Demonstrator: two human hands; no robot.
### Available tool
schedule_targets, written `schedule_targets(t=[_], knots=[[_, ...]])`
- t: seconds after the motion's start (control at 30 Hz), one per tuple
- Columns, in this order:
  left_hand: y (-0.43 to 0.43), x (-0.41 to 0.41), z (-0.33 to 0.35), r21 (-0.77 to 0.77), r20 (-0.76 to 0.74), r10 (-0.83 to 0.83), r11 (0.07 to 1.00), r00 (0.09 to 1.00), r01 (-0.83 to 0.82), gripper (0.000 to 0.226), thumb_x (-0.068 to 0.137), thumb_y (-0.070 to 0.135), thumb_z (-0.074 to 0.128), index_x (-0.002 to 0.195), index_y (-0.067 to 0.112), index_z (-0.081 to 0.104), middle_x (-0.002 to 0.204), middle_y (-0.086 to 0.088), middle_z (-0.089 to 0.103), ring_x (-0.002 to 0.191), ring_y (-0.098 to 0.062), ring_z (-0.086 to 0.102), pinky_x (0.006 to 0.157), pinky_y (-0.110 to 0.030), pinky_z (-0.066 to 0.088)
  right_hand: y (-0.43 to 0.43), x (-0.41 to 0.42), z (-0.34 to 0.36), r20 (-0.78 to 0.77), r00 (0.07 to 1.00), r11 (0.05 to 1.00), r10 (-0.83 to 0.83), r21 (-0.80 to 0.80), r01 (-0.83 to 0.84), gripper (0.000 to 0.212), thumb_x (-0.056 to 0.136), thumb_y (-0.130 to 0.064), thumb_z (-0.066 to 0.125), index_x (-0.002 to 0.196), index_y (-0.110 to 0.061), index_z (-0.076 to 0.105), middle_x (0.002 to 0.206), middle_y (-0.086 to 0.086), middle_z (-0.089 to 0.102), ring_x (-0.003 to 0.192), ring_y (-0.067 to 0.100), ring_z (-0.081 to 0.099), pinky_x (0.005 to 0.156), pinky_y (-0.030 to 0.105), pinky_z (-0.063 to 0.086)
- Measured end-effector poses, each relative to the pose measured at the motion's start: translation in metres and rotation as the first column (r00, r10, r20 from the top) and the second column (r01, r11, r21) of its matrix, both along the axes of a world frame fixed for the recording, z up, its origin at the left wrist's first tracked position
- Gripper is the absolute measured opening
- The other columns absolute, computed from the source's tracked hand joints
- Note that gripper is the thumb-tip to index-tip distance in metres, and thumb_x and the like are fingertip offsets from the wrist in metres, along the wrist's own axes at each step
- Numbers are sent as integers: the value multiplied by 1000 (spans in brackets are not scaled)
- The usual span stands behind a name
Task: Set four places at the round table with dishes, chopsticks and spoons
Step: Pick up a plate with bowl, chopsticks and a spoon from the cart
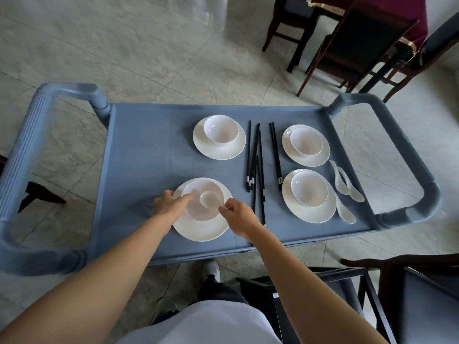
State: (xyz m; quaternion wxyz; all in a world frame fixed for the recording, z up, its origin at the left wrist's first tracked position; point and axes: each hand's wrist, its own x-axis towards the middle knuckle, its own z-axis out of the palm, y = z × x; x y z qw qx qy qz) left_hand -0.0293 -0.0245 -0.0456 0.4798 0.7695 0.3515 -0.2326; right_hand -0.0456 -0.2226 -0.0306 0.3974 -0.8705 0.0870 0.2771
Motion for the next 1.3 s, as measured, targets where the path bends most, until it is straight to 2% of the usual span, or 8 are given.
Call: schedule_targets(t=[0.3, 0.4, 0.63, 0.8, 0.87, 1.0, 1.13, 1.3], knots=[[1, 1, -6, -7, 3, 2, 1000, 1000, -2, 69, 60, 52, 61, 122, 22, 51, 126, -7, 43, 103, -32, 57, 88, -49, 55, -8, 11, 6, -61, 996, 989, -59, 134, 66, 27, 94, -31, 60, 70, -19, 55, 60, -4, 50, 55, 13, 42, 51, 24, 34], [1, 2, -7, 7, -3, -6, 1000, 1000, 6, 72, 59, 56, 61, 123, 23, 51, 127, -7, 45, 104, -33, 56, 90, -50, 54, -15, 7, 5, -217, 941, 829, -262, 448, 334, 24, 99, -25, 53, 78, -15, 50, 56, 0, 48, 53, 16, 37, 53, 27, 30], [-3, 5, -5, 48, -23, 2, 999, 1000, -1, 81, 55, 57, 63, 127, 21, 50, 131, -9, 44, 111, -35, 53, 93, -50, 52, -18, 0, -5, -315, 879, 775, -357, 426, 467, 11, 99, -5, 42, 96, -4, 52, 71, 9, 62, 62, 20, 52, 56, 30, 41], [-2, 5, -6, 46, -14, -3, 999, 1000, 3, 76, 57, 56, 63, 124, 22, 51, 130, -10, 45, 109, -35, 54, 91, -51, 53, -25, 1, -9, -466, 792, 498, -395, 616, 611, 20, 95, 10, 38, 108, 2, 50, 69, 14, 57, 57, 24, 54, 59, 35, 45], [-2, 5, -6, 47, -15, -5, 999, 1000, 6, 76, 57, 56, 63, 124, 21, 51, 129, -9, 43, 108, -35, 54, 91, -52, 53, -31, 5, -12, -467, 759, 519, -453, 555, 651, 17, 88, 11, 43, 90, -4, 48, 62, 9, 48, 51, 19, 42, 53, 31, 36], [-3, 5, -6, 55, -14, -13, 998, 1000, 14, 75, 59, 57, 63, 124, 21, 51, 128, -9, 43, 108, -34, 54, 91, -51, 53, -43, 20, -16, -185, 803, 774, -566, 218, 595, 12, 83, -8, 61, 75, -14, 54, 55, 2, 45, 50, 20, 42, 49, 28, 37], [-2, 6, -10, 51, -3, -8, 999, 1000, 8, 66, 68, 52, 67, 123, 20, 51, 130, -10, 41, 109, -33, 53, 92, -51, 52, -61, 32, -19, 109, 751, 753, -651, -32, 657, 16, 80, -19, 73, 94, -19, 65, 81, 0, 64, 64, 16, 57, 61, 27, 43], [-4, 7, -9, 55, -9, -2, 999, 1000, 2, 72, 63, 55, 66, 123, 19, 51, 131, -10, 39, 113, -34, 50, 93, -50, 52, -62, 26, -27, 68, 812, 786, -580, -215, 579, 32, 76, -30, 78, 81, -8, 55, 83, 9, 63, 66, 26, 57, 55, 28, 42]])
